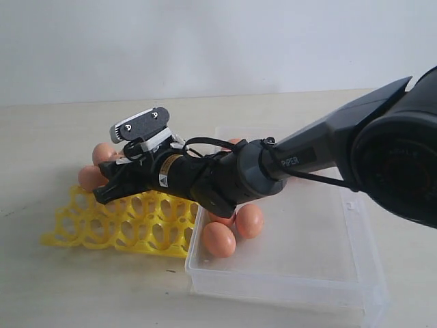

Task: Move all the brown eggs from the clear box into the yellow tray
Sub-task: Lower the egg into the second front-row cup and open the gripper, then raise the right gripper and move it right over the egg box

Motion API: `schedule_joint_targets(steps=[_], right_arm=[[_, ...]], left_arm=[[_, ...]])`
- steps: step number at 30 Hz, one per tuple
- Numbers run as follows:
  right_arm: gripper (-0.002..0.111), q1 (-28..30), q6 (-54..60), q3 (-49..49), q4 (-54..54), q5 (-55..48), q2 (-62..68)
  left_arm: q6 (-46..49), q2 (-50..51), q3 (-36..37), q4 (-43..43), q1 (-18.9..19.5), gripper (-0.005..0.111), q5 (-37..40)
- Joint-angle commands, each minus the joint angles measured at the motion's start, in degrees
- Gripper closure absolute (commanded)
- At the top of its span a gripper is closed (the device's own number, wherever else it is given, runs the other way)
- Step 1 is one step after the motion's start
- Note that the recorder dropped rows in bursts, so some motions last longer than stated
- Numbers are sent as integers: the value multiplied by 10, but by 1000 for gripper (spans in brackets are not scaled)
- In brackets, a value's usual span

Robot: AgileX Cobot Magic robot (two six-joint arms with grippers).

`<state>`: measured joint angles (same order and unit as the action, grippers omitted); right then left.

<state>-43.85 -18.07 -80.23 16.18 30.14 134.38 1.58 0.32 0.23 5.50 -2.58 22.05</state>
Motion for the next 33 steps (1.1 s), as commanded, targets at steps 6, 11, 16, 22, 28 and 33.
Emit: schedule_joint_targets(steps=[6,11,16,22,28,33], right_arm=[[93,2,5,-6,14,3,2],[60,2,5,-9,22,8,-1],[46,2,5,-9,22,8,-11],[46,2,1,-9,22,-6,-26],[46,2,-21,-9,20,-107,-90],[68,2,8,-6,20,-322,-186]], left_arm=[[-3,-3,-2,-1,-3,107,-4],[-3,-3,-2,-1,-3,107,-4],[-3,-3,-2,-1,-3,107,-4],[-3,-3,-2,-1,-3,107,-4],[-3,-3,-2,-1,-3,107,-4],[-3,-3,-2,-1,-3,107,-4]])
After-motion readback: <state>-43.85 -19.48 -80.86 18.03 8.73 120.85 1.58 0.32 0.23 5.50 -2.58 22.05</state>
